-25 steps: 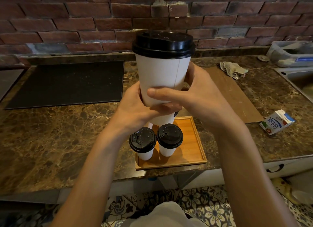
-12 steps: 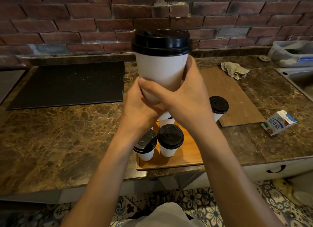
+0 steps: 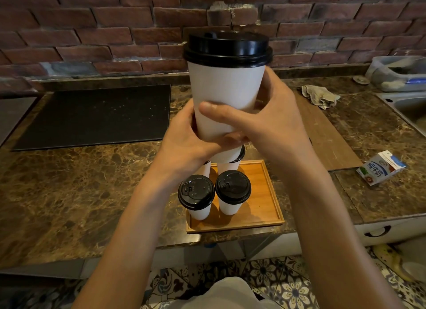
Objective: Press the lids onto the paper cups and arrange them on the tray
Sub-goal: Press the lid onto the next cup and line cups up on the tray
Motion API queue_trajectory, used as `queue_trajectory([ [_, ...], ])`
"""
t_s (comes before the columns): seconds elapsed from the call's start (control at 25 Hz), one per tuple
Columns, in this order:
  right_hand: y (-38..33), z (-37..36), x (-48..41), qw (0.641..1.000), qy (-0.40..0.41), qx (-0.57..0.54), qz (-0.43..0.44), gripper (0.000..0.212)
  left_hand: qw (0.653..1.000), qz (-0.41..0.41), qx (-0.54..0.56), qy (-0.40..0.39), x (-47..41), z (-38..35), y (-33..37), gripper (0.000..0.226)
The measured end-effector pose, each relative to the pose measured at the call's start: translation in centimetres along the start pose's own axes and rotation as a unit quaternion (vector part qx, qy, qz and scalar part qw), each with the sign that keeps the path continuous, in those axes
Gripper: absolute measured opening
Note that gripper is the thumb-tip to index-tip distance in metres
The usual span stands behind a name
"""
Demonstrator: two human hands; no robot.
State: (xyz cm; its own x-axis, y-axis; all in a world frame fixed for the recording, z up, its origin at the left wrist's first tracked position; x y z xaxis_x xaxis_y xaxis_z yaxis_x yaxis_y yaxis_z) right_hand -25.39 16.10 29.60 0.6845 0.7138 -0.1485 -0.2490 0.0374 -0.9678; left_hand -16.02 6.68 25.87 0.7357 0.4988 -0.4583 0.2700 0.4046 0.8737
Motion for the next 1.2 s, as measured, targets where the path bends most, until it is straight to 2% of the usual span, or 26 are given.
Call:
queue_trajectory([
  [0.28, 0.8, 0.1, -0.2, 0.996, -0.084, -0.029, -0.029, 0.067, 0.999, 0.016, 0.002, -0.032, 0.2, -0.2, -0.4, 0.057],
  [0.48, 0.8, -0.1, -0.5, 0.992, -0.118, -0.025, -0.043, 0.065, 1.0, 0.008, -0.008, -0.002, 0.2, -0.2, -0.5, 0.061],
  [0.88, 0.0, -1.3, 0.2, 0.999, 0.015, 0.025, -0.018, 0.082, 0.996, -0.015, -0.026, 0.086, -0.5, -0.6, -0.8, 0.061],
  [1.04, 0.4, -1.9, 0.8, 0.997, 0.056, 0.048, -0.021, 0.084, 0.994, 0.005, -0.018, 0.105, -0.3, -0.8, -1.0, 0.083],
  [1.2, 0.2, -1.2, 0.3, 0.997, 0.058, 0.055, -0.011, 0.083, 0.996, -0.006, -0.024, 0.084, -0.5, -0.7, -1.0, 0.073],
])
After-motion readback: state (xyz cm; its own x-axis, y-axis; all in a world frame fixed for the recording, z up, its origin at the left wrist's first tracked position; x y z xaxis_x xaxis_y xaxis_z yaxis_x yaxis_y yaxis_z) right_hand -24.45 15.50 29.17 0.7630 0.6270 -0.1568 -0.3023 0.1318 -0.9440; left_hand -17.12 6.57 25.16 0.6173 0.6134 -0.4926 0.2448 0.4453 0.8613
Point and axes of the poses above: each hand's wrist, its own x-axis away from the middle knuckle, its own z-axis out of the back of the hand, y = z × x, the point moved 5 cm from there along -x, towards the middle knuckle, and after that the axes turned 10 degrees about -z, right-handed, at the moved point
